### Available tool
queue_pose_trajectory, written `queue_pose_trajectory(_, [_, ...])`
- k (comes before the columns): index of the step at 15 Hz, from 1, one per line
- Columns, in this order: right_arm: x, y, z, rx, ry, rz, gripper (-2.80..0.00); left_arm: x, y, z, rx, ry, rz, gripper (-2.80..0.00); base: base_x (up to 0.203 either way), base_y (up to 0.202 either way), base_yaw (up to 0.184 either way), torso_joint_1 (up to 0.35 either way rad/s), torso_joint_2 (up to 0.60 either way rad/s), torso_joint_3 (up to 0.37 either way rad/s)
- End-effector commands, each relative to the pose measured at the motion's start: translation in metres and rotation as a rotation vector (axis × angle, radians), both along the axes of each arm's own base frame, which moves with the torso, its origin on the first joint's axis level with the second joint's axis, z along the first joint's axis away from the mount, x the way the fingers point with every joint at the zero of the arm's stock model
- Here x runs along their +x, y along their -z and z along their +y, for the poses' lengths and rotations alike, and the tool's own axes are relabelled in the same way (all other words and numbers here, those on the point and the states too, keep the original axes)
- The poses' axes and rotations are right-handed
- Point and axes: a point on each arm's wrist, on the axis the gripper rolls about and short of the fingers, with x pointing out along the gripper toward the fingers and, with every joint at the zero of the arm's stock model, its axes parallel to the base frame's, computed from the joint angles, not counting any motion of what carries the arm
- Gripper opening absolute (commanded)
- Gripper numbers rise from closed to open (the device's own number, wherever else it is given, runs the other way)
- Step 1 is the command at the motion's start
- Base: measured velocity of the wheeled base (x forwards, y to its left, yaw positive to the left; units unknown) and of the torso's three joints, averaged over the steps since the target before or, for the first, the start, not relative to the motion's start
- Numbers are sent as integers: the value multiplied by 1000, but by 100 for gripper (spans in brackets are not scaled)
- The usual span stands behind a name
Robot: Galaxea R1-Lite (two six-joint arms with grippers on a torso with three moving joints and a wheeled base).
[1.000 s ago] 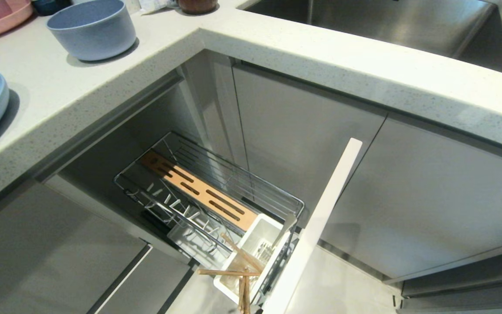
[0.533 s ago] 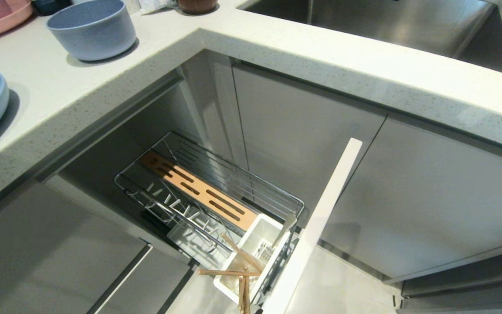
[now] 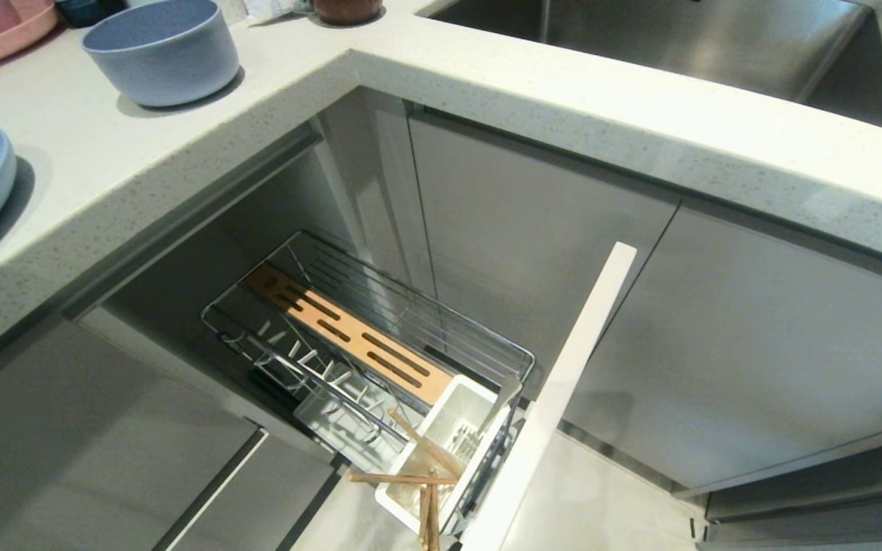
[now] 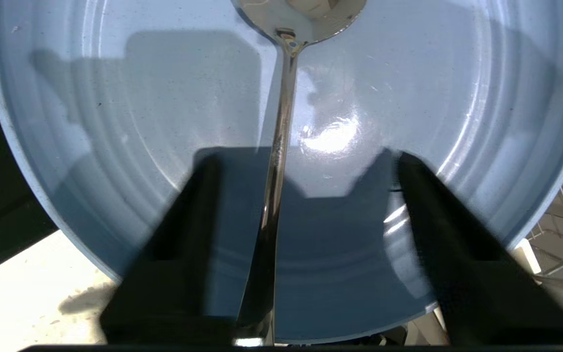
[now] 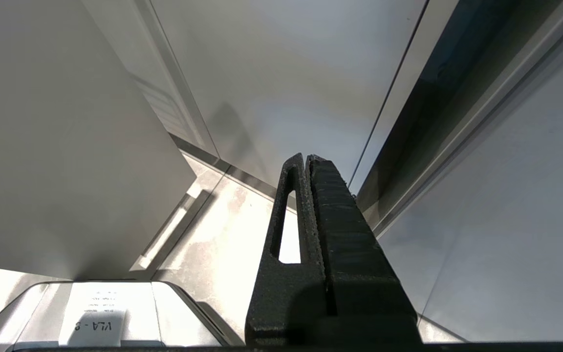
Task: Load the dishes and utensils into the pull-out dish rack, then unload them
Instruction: Pick up the spoon and place it in the cupboard
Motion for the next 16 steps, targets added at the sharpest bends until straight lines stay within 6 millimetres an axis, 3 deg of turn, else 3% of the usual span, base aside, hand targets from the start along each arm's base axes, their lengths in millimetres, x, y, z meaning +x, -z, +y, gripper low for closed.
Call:
queue_pose_trajectory(1, [0, 0, 0, 0, 0, -3, -280, 0, 0, 0, -2, -4, 4, -280, 0, 0, 0, 0, 0, 0])
queue_pose_trajectory(11, [0, 0, 0, 0, 0, -3, -280, -6, -4, -2, 7, -3, -26, -280, 0, 0, 0, 0, 0, 0])
queue_pose_trajectory(16, [0, 0, 0, 0, 0, -2, -280, -43, -39, -17, 38, 52, -290, -280, 0, 0, 0, 0, 0, 0])
